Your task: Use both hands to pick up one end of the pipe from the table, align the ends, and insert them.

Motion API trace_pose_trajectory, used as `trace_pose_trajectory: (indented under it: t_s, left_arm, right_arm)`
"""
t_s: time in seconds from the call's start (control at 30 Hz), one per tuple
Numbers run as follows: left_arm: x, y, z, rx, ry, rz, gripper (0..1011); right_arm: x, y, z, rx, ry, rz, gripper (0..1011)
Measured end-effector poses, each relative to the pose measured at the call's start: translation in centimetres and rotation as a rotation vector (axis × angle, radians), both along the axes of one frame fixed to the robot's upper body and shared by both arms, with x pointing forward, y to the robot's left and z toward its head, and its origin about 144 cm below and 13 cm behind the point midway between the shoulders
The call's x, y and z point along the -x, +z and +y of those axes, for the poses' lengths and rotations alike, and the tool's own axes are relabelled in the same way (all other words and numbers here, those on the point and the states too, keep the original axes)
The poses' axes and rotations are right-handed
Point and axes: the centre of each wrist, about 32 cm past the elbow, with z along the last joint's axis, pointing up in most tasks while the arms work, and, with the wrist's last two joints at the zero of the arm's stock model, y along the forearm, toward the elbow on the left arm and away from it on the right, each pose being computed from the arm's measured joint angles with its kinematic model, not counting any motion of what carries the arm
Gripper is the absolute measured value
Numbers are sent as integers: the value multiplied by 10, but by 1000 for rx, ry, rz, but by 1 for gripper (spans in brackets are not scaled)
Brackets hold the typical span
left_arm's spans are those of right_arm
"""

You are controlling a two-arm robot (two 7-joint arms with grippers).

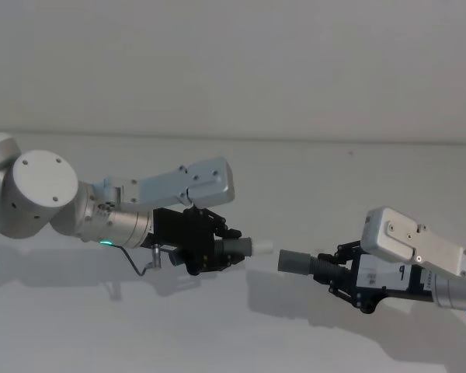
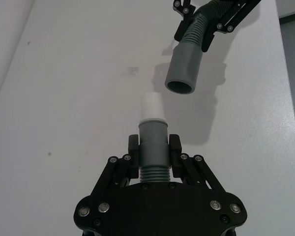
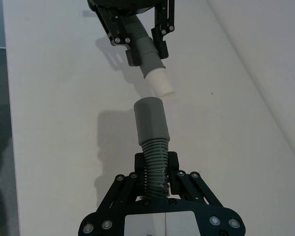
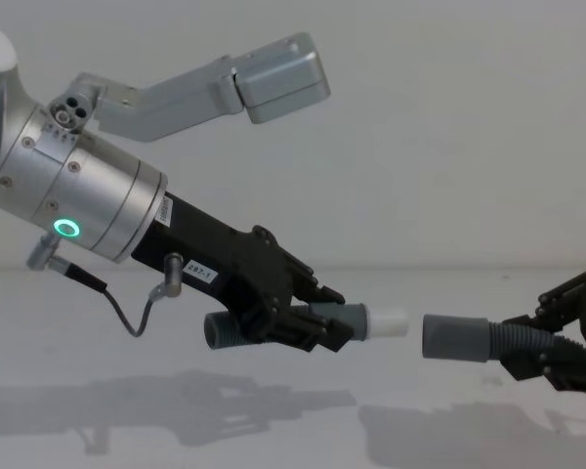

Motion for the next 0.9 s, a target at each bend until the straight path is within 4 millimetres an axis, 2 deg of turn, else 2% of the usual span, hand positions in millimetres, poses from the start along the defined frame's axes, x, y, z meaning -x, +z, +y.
trace_pose_trajectory:
  t_s: [0.9]
  left_arm:
    - [-1,0,1,4,-10,4,341]
  right_arm:
    - [-7,-1,2,-10,-18,-3,266]
